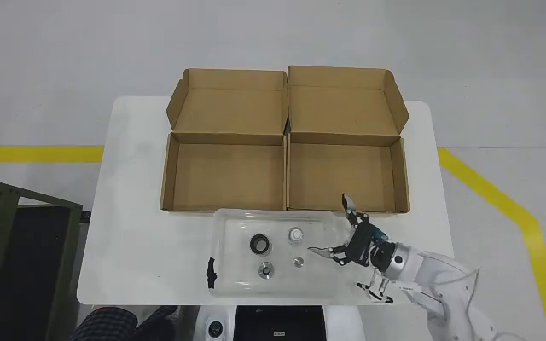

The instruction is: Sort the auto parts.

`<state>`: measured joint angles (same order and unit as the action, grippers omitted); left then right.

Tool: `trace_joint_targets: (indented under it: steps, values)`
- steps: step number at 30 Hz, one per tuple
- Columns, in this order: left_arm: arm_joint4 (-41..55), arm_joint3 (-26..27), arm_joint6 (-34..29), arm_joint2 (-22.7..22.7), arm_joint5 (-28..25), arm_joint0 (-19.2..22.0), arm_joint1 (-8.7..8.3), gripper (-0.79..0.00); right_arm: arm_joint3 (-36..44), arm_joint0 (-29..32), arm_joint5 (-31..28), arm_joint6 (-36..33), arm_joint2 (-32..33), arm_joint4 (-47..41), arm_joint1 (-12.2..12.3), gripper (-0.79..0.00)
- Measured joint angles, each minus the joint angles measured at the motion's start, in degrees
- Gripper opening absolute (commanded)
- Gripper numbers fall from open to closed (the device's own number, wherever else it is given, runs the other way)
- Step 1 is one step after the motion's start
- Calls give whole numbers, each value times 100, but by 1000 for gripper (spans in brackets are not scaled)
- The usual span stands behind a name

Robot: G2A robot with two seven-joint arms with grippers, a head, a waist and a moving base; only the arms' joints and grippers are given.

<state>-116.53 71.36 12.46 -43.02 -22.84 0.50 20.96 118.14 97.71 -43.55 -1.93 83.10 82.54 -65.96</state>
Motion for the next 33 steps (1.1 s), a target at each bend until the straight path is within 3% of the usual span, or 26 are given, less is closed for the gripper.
trace_joint_targets:
  steps: [13,33]
  values:
    - [0,0,0,0,0,0,0,0,155,-217,52,-530,-839,366,5,0]
    - [0,0,0,0,0,0,0,0,-229,-419,99,-817,-1253,420,59,0]
